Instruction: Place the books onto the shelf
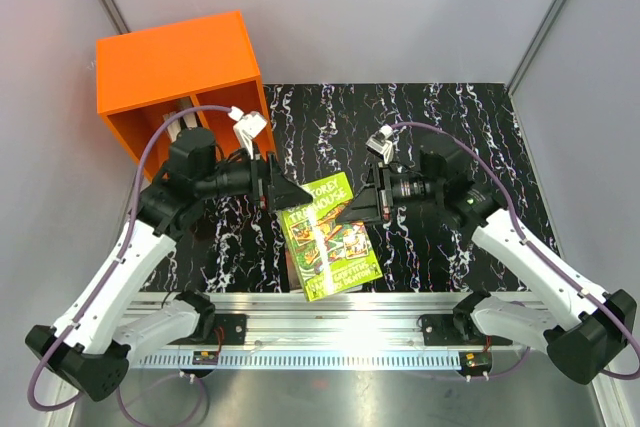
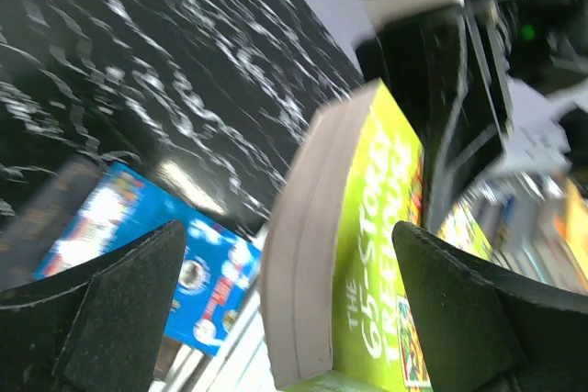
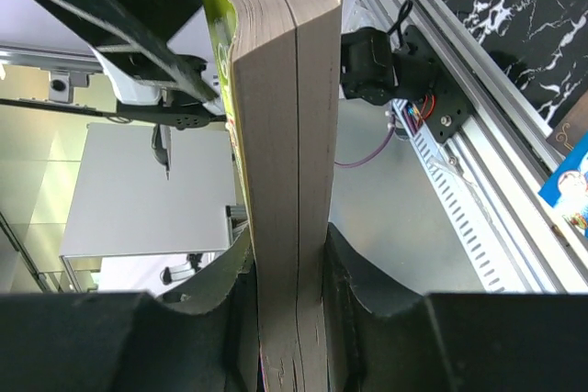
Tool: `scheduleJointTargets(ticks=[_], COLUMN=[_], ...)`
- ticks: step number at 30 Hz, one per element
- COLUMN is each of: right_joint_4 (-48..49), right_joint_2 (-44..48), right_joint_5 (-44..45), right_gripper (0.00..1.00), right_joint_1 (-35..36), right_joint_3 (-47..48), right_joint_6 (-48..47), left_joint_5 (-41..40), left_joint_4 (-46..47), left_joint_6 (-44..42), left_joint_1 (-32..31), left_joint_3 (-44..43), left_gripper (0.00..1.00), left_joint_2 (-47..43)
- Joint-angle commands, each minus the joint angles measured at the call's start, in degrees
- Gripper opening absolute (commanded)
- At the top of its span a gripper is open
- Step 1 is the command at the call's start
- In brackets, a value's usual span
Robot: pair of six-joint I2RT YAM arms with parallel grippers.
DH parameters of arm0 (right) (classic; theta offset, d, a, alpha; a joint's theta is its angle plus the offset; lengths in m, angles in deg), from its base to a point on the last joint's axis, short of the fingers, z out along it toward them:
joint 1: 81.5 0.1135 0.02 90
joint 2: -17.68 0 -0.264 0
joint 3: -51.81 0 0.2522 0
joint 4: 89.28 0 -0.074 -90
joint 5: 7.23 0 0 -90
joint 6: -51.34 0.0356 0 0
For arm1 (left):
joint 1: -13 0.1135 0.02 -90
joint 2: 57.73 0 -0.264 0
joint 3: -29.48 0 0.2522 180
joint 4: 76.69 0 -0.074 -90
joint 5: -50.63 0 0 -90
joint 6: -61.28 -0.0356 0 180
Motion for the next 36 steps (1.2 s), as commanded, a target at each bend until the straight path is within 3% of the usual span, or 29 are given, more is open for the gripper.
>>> scheduleJointTargets(ticks=[1, 4, 8, 9, 10, 16, 17, 19, 20, 21, 23, 28, 30, 31, 36], right_joint_4=[6.59, 6.68, 6.50, 6.24, 5.80, 2.73, 1.33, -4.12, -6.13, -11.55, -16.59, -31.19, -33.13, -33.22, -32.08], right_joint_2=[2.01, 2.01, 1.57, 1.40, 1.31, -0.45, -0.89, -2.55, -3.17, -4.74, -6.33, -9.85, -10.82, -11.17, -11.96], right_joint_5=[-3.01, -2.57, -2.57, -2.31, -1.96, 2.79, 4.10, 7.71, 8.67, 11.55, 14.29, 30.55, 33.19, 33.29, 32.94], right_gripper=[0.00, 0.00, 0.00, 0.00, 0.00, 0.00, 0.27, 0.70, 0.91, 0.99, 1.00, 1.00, 1.00, 1.00, 1.00], right_joint_1=[0.41, 0.50, 0.85, 0.77, 0.85, 0.85, 0.85, 0.85, 0.85, 0.85, 0.77, 0.77, 0.76, 0.76, 0.76], right_joint_3=[3.59, 3.68, 3.68, 3.59, 3.76, 5.43, 6.05, 8.67, 9.56, 10.79, 14.13, 18.09, 17.92, 17.74, 15.72], right_joint_6=[3.61, 3.70, 3.35, 3.00, 2.64, -0.17, -1.91, -4.47, -7.18, -9.03, -13.68, -19.68, -20.82, -21.09, -22.14], left_joint_5=[13.57, 17.53, 18.14, 18.32, 18.32, 13.87, 11.84, 7.28, 0.20, -3.35, -12.85, -32.68, -39.04, -46.55, -62.95], left_joint_4=[0.85, 1.12, 1.12, 1.03, 0.33, -5.81, -7.65, -13.71, -16.00, -20.63, -24.97, -37.54, -41.05, -42.29, -50.19], left_joint_6=[-0.35, -0.43, -0.17, -0.17, -0.43, -3.85, -4.82, -7.97, -8.95, -9.91, -12.38, -14.67, -14.93, -14.85, -9.77], left_joint_1=[0.44, 0.44, 0.53, 0.53, 0.53, 0.53, 0.53, 0.53, 0.53, 0.53, 0.44, 0.53, 0.53, 0.53, 0.79], left_joint_3=[0.12, 0.31, 0.74, 0.75, 0.83, 0.57, 0.22, -0.83, -1.36, -2.32, -3.64, -9.52, -10.41, -10.68, -14.80], left_gripper=[0.96, 0.79, 0.32, 0.06, 0.00, 0.00, 0.00, 0.00, 0.00, 0.00, 0.00, 0.00, 0.00, 0.00, 0.00], left_joint_2=[-0.03, 0.15, -0.02, -0.02, -0.11, -2.65, -3.18, -3.97, -4.76, -5.20, -5.47, -5.12, -5.91, -6.09, -4.42])
